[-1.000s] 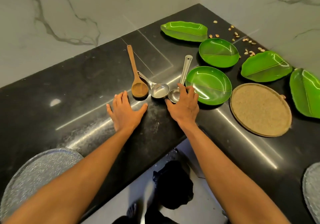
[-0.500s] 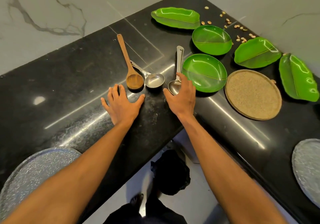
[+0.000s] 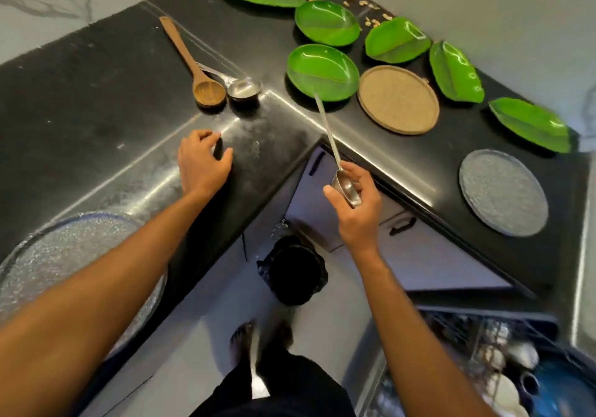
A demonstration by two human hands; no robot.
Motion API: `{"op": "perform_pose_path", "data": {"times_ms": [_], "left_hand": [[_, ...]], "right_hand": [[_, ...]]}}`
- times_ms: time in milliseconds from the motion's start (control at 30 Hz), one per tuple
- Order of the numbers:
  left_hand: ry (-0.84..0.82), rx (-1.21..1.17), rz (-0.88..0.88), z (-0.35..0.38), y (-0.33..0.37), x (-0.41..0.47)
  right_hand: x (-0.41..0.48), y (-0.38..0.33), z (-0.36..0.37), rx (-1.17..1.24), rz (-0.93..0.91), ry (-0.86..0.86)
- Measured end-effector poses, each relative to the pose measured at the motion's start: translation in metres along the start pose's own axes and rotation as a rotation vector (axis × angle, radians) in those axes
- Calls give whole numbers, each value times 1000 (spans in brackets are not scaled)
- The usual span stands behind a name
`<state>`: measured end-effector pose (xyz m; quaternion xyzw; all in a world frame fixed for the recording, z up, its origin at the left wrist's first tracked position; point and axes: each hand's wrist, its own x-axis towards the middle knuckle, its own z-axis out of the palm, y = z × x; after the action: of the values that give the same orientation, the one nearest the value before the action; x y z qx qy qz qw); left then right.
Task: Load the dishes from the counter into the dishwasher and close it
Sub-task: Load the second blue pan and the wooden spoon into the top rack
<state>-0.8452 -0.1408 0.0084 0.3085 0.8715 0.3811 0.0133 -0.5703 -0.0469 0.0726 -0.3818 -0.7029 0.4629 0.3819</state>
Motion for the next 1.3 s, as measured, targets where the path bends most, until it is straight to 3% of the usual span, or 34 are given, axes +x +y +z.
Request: {"op": "perform_pose_path", "data": {"times_ms": [233, 400, 500, 633, 867, 967, 1167, 1300], "left_hand": [[-130, -178, 294, 21, 56, -133], [-419, -311, 174, 78, 97, -261], [-632, -272, 116, 110, 120, -342], [-763, -189, 173, 144, 162, -442], [-915, -252, 339, 191, 281, -562], [-988, -244, 498, 208, 341, -588], [-914, -151, 1156, 275, 461, -595], [-876, -99, 1367, 336, 554, -606]], "right_hand": [[-118, 6, -111, -9, 36, 92], [-212, 32, -207, -134, 111, 138], [-273, 63, -268, -233, 220, 223], [-353, 93, -353, -294, 376, 415], [-443, 138, -482, -235, 616, 648], [-453, 155, -521, -203, 675, 764], [-447, 184, -582, -81, 752, 979], [-429, 214, -632, -99, 795, 1064]]}}
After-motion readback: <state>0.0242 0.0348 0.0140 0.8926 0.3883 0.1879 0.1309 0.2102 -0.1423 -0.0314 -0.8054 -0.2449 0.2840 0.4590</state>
